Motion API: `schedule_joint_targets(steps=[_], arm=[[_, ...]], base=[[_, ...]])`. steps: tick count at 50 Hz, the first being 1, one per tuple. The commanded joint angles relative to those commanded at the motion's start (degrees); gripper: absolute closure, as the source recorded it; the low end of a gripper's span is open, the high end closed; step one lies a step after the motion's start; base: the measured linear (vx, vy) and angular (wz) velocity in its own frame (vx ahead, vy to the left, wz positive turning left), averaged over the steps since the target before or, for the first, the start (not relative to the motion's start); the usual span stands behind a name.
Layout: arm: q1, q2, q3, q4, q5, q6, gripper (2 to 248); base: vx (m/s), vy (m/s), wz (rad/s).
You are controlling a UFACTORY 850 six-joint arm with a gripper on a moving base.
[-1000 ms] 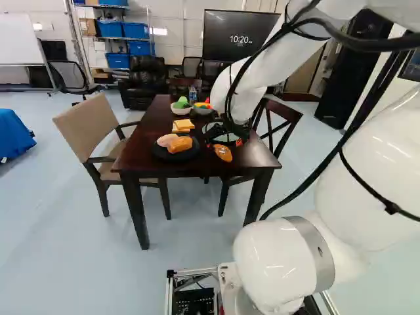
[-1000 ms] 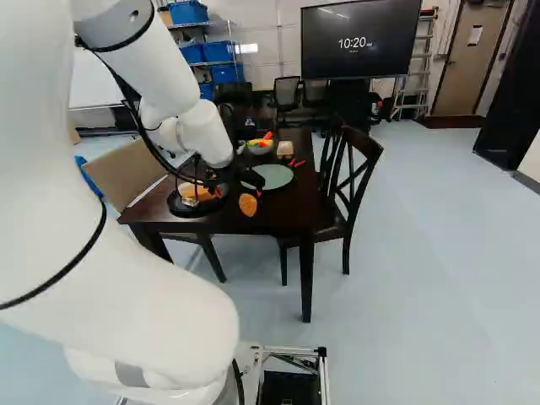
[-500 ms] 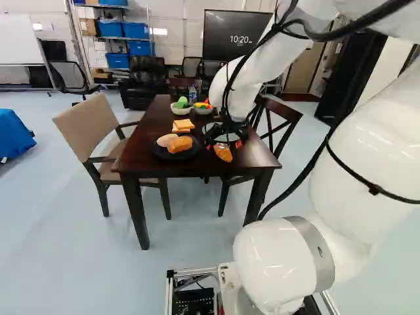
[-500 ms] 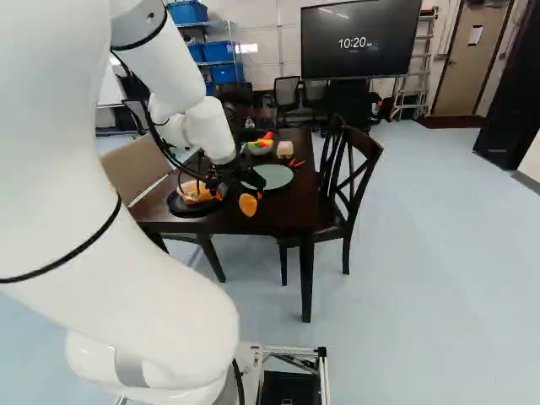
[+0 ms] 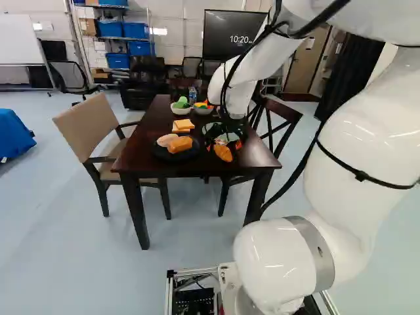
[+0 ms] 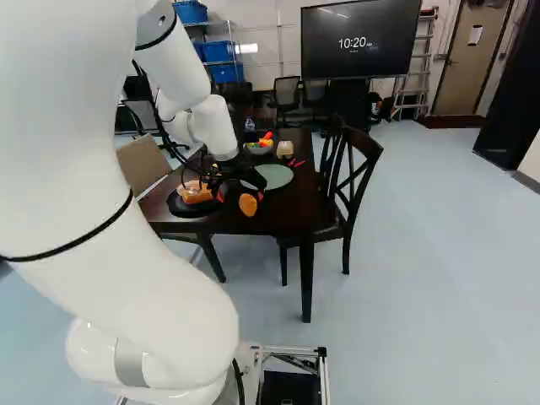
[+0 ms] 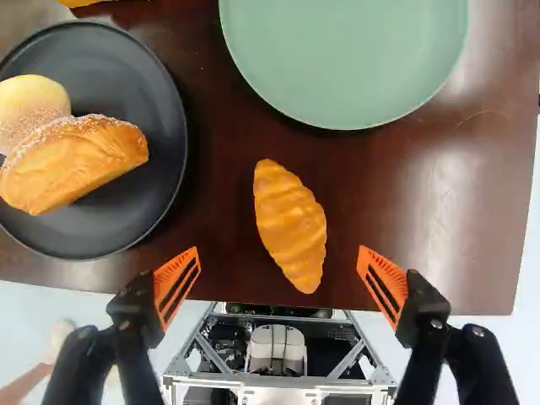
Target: Move the croissant to the empty plate
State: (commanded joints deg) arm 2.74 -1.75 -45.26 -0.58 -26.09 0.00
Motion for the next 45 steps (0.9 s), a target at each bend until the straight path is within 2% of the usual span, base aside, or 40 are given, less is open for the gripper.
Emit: schedule_joint_targets(steps=[17, 45], arm=[[-0.07, -2.11, -2.25, -1.12, -2.82, 0.0, 3], [0.71, -5.7, -6.22, -1.12, -3.86, 0.0, 3]], base=[[0.0, 0.0, 0.0], [0.0, 0.0, 0.0]])
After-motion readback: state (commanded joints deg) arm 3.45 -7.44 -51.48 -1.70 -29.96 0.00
